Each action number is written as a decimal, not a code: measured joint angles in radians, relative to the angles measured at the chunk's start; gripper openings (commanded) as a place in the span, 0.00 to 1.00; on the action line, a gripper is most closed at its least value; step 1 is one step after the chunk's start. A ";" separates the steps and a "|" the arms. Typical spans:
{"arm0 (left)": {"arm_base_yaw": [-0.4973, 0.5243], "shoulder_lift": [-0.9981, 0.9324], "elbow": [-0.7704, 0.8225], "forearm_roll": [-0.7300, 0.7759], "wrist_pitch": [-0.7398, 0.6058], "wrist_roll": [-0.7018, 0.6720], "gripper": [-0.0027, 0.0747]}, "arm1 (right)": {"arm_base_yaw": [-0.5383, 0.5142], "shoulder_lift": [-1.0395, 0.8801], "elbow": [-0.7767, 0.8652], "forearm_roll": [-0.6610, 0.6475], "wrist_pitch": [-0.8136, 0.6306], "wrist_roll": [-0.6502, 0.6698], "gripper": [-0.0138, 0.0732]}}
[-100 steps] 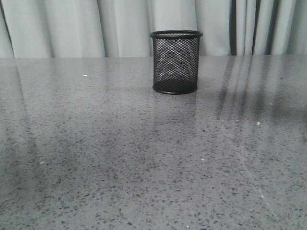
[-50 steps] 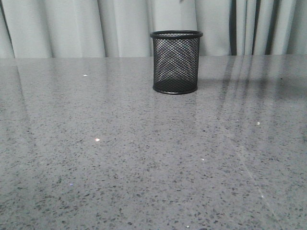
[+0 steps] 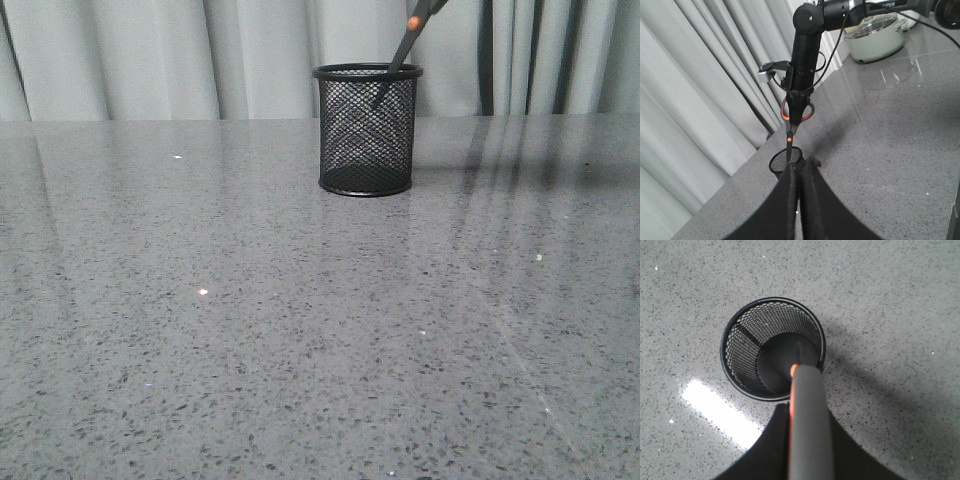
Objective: Put scissors into bucket
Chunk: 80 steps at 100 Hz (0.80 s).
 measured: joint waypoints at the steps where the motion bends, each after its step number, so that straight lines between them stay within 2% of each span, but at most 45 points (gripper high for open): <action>1: 0.000 0.000 0.000 0.000 0.000 0.000 0.01 | 0.000 0.002 0.000 0.000 -0.002 0.000 0.09; 33: 0.000 0.000 0.002 0.002 0.000 0.000 0.01 | 0.015 0.067 0.000 0.000 -0.054 0.002 0.09; 42: 0.000 0.000 0.002 0.005 0.000 0.000 0.01 | 0.015 0.071 0.000 0.000 -0.078 0.002 0.13; 47: 0.000 0.000 0.002 0.005 0.000 0.000 0.01 | 0.015 0.071 0.000 0.000 -0.087 0.002 0.19; 52: 0.000 0.000 0.002 0.005 0.002 0.000 0.01 | 0.015 0.072 0.000 0.000 -0.095 0.002 0.29; 66: 0.000 0.000 0.002 0.005 0.005 0.000 0.01 | 0.015 0.072 0.000 0.000 -0.105 0.002 0.69; 73: 0.000 0.000 0.002 0.005 0.005 0.000 0.01 | 0.015 0.072 0.000 0.000 -0.107 0.003 0.81; 80: 0.000 0.000 0.002 0.007 0.007 0.000 0.01 | 0.015 0.072 0.000 0.004 -0.108 0.003 0.83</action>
